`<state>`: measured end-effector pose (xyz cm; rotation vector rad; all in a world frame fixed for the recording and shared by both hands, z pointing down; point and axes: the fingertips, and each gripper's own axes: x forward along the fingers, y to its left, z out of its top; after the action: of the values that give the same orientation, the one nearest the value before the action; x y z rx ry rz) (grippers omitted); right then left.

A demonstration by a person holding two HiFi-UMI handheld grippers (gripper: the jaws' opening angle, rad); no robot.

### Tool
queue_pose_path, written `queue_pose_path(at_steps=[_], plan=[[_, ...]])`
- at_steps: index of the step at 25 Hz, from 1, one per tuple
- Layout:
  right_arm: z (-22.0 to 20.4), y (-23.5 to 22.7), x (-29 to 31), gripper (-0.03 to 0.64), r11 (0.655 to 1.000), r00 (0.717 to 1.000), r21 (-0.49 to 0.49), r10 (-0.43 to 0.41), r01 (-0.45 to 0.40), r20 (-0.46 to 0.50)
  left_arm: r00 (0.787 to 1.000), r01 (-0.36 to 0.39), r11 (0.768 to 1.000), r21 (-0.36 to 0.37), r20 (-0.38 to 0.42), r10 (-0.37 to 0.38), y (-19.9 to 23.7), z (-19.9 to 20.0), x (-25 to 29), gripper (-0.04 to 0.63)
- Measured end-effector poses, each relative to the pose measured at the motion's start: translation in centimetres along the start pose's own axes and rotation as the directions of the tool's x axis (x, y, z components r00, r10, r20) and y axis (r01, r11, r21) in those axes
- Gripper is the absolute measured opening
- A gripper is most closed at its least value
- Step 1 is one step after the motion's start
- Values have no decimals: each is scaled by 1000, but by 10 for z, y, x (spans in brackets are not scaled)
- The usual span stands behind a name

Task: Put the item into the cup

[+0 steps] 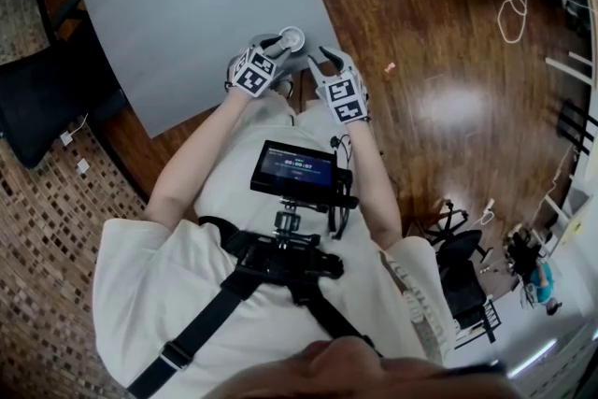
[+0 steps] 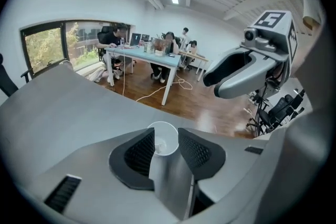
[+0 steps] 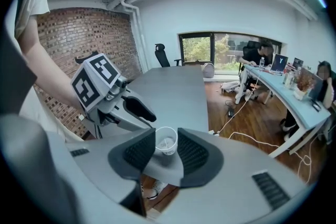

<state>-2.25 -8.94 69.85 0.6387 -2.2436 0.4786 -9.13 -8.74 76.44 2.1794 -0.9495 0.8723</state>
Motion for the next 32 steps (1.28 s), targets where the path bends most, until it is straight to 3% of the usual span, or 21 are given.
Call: queue_pose_path(at_steps=[5,13,18,32], plan=[[5,-1,-4,158,1000,999,-6,7,-6,34,994,-31,996,-83,104,40,7,1,-29,144],[9,7,-6,144,998,994,-12,59,-59,92,973,-106,976,-188,180,141,6,-3,-62,144],[5,8,-51,138,992,985,-67,115,-107,131,940,-162,953,-257,254,228,-30,27,-84,144],[-65,4,-145,138,978,970,-124,185,-167,156,873,-242,896,-372,319,368,-138,21,-98,144]])
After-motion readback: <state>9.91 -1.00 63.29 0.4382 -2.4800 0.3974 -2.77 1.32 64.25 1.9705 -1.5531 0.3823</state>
